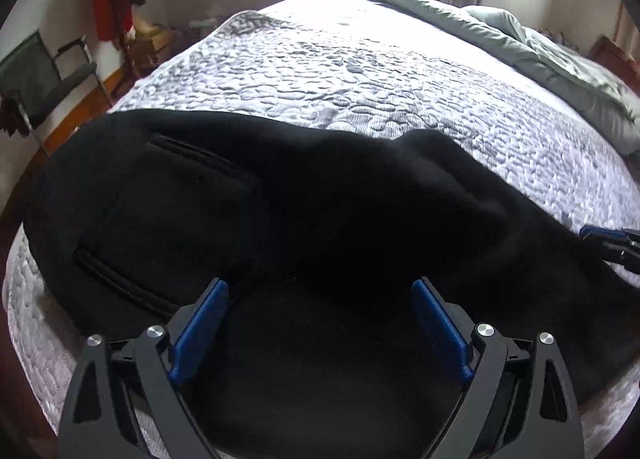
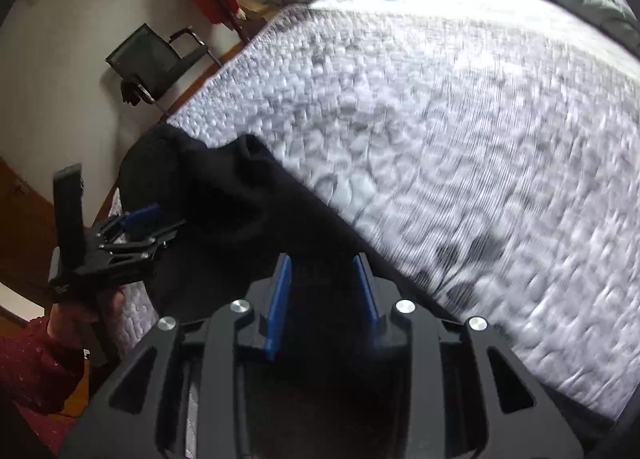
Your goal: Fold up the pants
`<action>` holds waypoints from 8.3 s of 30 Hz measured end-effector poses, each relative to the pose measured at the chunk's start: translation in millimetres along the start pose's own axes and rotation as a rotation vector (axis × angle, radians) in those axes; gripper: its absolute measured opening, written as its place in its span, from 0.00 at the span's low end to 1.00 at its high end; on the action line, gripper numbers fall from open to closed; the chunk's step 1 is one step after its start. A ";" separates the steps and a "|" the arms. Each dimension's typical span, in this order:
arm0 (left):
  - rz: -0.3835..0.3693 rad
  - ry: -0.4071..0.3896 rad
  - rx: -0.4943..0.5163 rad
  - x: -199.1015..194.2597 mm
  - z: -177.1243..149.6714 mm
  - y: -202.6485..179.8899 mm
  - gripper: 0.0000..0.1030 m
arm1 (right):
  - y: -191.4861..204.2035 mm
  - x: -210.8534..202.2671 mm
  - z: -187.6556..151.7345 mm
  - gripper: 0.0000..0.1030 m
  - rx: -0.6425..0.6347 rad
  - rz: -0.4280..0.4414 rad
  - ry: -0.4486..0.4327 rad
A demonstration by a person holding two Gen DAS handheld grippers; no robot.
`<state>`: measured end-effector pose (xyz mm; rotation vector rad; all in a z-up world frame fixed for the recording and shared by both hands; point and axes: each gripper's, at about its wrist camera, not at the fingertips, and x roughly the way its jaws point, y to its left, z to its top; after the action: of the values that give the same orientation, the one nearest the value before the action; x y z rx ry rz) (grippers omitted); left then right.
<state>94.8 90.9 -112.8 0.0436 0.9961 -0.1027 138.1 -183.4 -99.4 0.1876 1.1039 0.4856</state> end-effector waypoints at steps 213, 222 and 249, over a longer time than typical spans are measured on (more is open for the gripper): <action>-0.267 0.097 -0.677 -27.7 -19.5 220.7 0.70 | 0.6 -57.5 -117.6 0.72 0.440 -0.133 -0.042; -0.376 0.138 -0.855 11.8 -18.7 234.9 0.64 | -9.0 -47.4 -117.9 0.74 0.440 -0.165 -0.020; -0.422 -0.078 -0.865 -27.1 -16.3 225.3 0.17 | -18.1 -51.4 -122.5 0.80 0.451 -0.107 -0.051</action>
<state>90.5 318.0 -101.3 -0.9563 0.8922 -0.0514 15.8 -234.5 -119.5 0.5302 1.1550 0.1292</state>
